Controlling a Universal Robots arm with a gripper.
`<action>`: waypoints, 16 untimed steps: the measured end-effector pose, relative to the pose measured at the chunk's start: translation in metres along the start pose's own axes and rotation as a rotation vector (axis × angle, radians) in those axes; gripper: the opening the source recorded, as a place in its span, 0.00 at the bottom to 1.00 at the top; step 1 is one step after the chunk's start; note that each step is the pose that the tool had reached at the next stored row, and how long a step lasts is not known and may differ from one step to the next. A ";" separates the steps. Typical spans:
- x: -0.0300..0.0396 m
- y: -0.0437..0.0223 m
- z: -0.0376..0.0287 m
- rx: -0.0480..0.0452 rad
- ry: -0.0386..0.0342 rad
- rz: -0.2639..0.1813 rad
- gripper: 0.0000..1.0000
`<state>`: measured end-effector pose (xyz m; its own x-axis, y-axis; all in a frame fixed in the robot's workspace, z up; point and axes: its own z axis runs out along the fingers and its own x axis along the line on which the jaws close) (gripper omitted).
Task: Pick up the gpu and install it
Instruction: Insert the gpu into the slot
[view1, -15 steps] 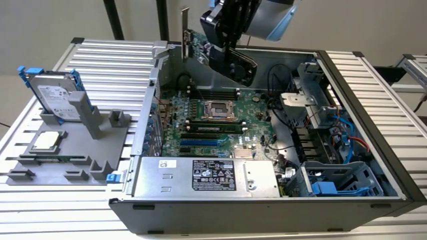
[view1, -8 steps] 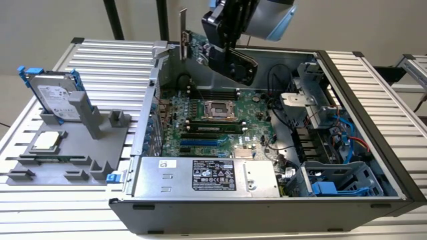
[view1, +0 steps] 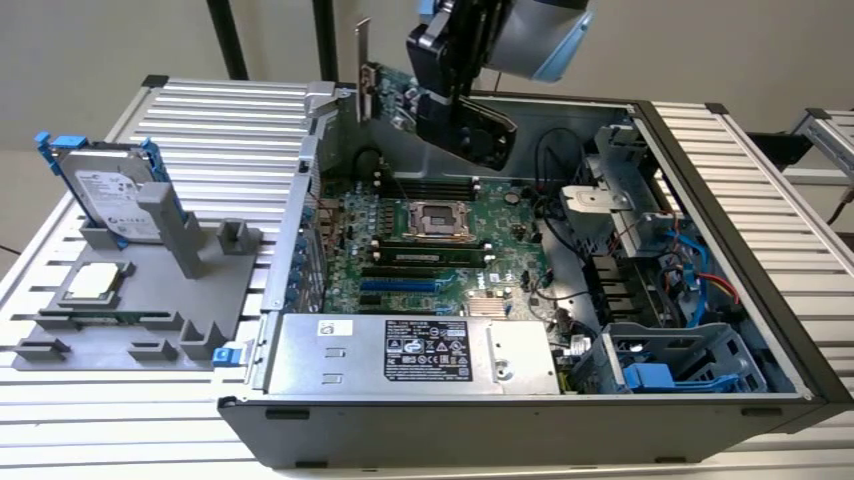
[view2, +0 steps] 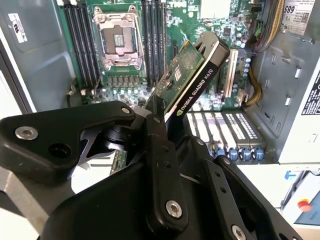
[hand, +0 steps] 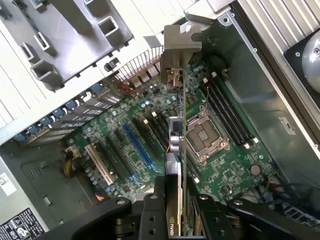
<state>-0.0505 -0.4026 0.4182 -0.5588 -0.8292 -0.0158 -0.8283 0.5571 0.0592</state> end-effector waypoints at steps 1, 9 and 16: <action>0.0000 0.0000 0.0000 -0.0001 0.0004 -0.006 0.00; 0.0000 0.0000 0.0000 -0.0009 0.0034 -0.056 0.00; 0.0000 0.0000 0.0000 -0.0016 0.0061 -0.103 0.00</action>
<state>-0.0505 -0.4026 0.4182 -0.4704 -0.8823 -0.0158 -0.8813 0.4689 0.0592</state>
